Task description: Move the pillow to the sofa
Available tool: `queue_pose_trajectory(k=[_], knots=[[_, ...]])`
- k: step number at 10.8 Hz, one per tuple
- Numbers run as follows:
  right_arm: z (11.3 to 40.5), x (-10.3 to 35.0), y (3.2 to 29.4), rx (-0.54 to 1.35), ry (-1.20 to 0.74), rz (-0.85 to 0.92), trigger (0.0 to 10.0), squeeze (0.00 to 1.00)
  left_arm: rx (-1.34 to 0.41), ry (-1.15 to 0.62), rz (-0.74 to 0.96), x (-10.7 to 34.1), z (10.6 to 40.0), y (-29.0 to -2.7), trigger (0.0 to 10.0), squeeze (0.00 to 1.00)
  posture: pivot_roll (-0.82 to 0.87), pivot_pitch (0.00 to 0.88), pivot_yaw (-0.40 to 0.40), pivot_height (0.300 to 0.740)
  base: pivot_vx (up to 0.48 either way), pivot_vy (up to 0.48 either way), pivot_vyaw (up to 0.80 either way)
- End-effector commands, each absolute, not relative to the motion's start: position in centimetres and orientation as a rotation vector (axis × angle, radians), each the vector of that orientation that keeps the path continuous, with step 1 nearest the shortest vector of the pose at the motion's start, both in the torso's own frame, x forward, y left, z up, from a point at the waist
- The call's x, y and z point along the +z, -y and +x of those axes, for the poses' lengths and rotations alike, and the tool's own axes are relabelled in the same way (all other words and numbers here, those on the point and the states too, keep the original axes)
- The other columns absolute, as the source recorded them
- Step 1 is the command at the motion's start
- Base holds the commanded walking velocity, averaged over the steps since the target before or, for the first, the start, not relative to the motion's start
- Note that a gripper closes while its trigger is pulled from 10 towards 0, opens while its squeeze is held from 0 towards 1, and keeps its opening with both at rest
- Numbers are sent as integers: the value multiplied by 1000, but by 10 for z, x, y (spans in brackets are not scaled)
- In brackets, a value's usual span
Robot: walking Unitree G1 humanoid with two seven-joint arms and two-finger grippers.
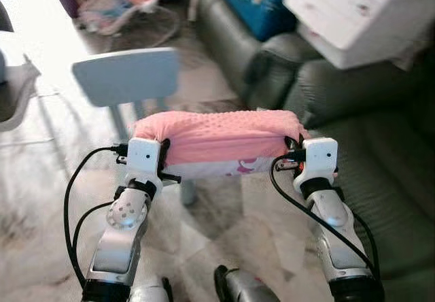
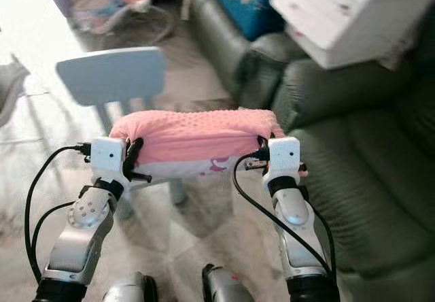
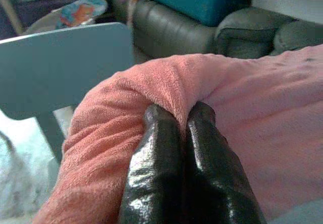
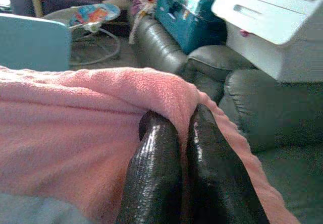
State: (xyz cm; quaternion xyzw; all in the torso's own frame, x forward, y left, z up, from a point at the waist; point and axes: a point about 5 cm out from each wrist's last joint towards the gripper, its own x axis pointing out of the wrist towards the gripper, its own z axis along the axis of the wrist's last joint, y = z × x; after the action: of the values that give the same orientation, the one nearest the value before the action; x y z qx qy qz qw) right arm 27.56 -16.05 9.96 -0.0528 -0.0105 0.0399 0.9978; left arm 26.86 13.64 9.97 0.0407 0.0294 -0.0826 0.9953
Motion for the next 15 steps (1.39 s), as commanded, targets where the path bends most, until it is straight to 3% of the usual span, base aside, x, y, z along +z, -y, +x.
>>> queue_pose_trajectory(k=[1,3,15], knots=[[277,104,166,53,40,-110,10000,0,-174,-41,77,103,269,-136,10000,0,-49,102,-39,740,0,0,-800],[277,104,164,57,40,-109,10000,0,-185,-37,69,104,269,-135,10000,0,-49,101,-40,740,0,0,-800],[277,103,164,61,38,-114,10000,0,-220,-38,55,103,268,-130,10000,0,-51,103,-38,740,294,0,-800]])
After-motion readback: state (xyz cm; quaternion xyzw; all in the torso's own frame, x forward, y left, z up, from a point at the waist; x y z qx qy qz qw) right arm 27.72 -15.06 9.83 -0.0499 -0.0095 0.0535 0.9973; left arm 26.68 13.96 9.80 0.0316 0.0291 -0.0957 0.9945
